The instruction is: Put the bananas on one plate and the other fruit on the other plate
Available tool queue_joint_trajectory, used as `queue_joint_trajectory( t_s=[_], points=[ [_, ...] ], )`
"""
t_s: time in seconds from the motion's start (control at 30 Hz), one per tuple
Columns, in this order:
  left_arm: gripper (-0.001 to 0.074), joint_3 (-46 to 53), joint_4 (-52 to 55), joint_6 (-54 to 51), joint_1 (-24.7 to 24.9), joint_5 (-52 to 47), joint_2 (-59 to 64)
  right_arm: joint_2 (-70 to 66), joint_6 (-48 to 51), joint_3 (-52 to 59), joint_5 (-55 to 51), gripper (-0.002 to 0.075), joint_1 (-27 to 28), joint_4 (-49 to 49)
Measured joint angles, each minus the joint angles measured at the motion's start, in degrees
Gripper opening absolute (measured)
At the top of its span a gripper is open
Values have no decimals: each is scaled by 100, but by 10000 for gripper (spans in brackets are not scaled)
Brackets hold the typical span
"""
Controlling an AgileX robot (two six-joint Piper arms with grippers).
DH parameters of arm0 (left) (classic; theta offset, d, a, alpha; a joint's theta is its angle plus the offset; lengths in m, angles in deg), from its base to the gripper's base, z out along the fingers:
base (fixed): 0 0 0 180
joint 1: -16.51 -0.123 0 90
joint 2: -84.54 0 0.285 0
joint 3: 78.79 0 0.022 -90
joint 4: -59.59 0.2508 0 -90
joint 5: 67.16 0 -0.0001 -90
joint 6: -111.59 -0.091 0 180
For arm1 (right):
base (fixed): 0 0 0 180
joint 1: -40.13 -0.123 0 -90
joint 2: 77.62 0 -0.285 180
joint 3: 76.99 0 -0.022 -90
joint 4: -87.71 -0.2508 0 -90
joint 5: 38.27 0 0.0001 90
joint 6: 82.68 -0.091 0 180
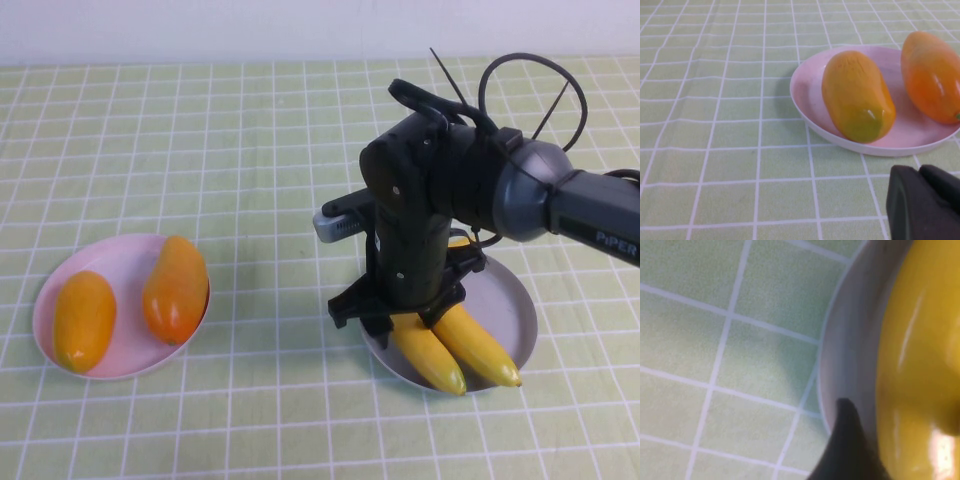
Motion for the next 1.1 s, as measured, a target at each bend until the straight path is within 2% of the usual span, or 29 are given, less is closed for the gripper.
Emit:
queue_joint_trajectory(
  t_s=[0.07,0.2,0.43,0.5,0.63,0.9,1.1],
  points=[
    [-1,0,0,0,0,0,0,25,0,0,-3,408,0,-71],
    [-1,0,0,0,0,0,0,270,242,0,-13,328,0,-418],
    [-2,0,0,0,0,0,0,1051,825,43,-46,62,0,-732],
    [-2,0,0,0,0,0,0,1375,976,217,-46,20,0,-783],
    [-2,0,0,0,0,0,0,2329,1204,843,-59,-8,0,-785],
    [-2,0,0,0,0,0,0,4323,1346,2148,-162,-15,0,-880],
    [-2,0,0,0,0,0,0,5029,1980,2652,-148,-15,0,-845]
  ],
)
